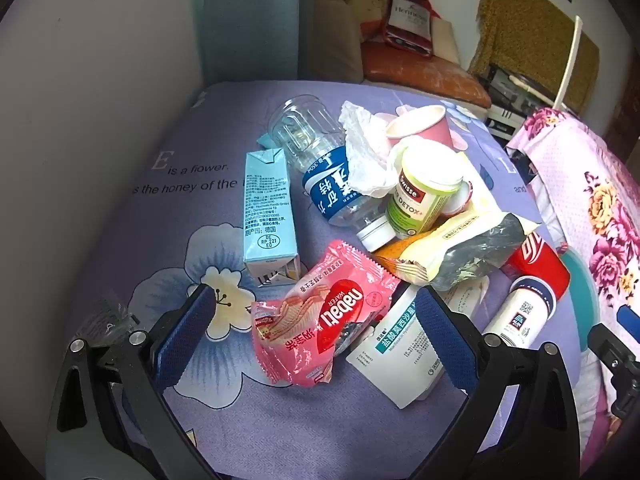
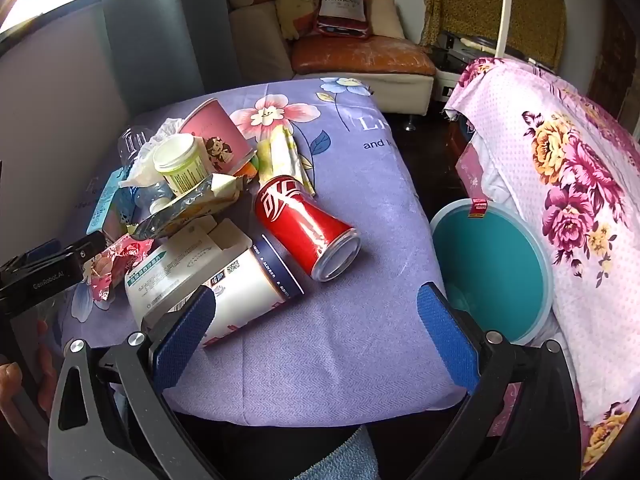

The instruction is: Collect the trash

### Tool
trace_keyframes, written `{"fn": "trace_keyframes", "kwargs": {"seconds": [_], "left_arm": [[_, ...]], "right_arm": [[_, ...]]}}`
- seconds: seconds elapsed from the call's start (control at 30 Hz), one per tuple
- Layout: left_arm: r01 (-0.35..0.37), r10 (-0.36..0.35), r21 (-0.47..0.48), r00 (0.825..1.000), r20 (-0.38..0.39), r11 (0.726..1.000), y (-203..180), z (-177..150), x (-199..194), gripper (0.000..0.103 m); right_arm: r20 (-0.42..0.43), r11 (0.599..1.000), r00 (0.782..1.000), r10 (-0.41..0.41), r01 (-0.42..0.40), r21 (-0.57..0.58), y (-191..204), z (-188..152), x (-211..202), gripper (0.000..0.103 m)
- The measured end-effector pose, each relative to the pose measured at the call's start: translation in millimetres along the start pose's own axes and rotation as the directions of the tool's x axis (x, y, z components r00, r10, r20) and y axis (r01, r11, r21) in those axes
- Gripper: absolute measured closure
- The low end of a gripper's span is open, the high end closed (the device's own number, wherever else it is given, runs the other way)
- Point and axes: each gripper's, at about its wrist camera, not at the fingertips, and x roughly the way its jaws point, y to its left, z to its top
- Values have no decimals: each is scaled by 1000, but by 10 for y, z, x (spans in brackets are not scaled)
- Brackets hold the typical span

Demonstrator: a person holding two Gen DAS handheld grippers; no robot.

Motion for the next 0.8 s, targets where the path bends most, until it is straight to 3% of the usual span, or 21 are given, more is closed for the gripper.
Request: {"fn": "trace_keyframes", "kwargs": {"seconds": [0.8], "left_arm": [[21,-21,24,1000,3,1000,-50,-4,-108,3]], "right_arm": [[-1,1000,1000,-12,12,4,-13,28,-33,6]]}}
